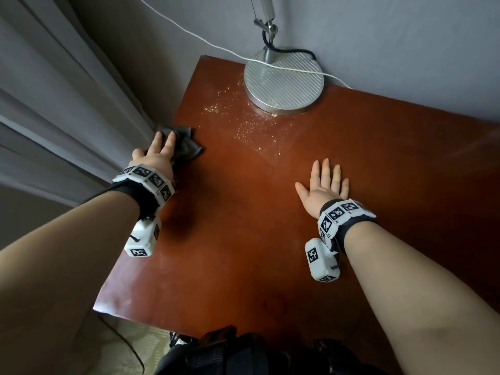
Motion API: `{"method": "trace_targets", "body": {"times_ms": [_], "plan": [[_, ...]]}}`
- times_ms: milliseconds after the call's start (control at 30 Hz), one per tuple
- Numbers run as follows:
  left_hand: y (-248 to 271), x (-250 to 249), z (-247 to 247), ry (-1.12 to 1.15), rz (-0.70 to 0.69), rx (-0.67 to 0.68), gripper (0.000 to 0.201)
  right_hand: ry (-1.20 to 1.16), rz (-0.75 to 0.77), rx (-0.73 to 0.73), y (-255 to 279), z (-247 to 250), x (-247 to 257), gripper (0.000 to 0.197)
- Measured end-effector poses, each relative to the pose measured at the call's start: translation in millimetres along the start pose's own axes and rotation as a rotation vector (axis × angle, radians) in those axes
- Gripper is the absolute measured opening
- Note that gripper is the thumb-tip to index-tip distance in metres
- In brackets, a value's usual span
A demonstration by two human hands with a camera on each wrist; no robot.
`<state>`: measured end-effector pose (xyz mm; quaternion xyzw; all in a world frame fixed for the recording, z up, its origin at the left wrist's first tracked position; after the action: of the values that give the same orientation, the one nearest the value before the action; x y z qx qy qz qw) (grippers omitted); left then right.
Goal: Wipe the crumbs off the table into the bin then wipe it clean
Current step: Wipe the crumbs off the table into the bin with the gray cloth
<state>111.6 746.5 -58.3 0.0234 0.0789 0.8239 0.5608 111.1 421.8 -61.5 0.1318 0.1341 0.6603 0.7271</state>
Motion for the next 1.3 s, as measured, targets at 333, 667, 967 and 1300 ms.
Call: {"method": "trace_targets", "body": {"times_ms": [333,667,967,1300], "plan": [[30.9,-117.5,16.3,0.195,-0.468,-0.074,0.067,-0.022,0.004,-0.025,-0.1,-2.4,-1.7,0.067],[-3.7,-138.4,9.6,-0.214,-0.533,0.208,0.109,-0.048,0.007,0.013,-2.3,-2.3,-1.6,0.069],[-53.6,-36.3,21.7,-0.022,-0.012,0.155,0.096,-0.349,-0.178,-0.085,-62.0,57.5,16.3,0.066],[-30.3,-62.7,25.3,-0.203,-0.397,0.100,0.081,-0.179,-0.273,-0.085,-105.1,43.2,44.8,0.075]]}}
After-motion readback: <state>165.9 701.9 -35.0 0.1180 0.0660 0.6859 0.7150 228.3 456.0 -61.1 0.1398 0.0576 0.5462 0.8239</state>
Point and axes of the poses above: each hand's wrist, its own y-axis away from the middle knuckle, its own z-axis out of the back of the hand, x = y × z, the point moved 2 cm from there along -y, towards the middle knuckle, and after that the axes turned 13 degrees about -x, right-handed, at the moved point
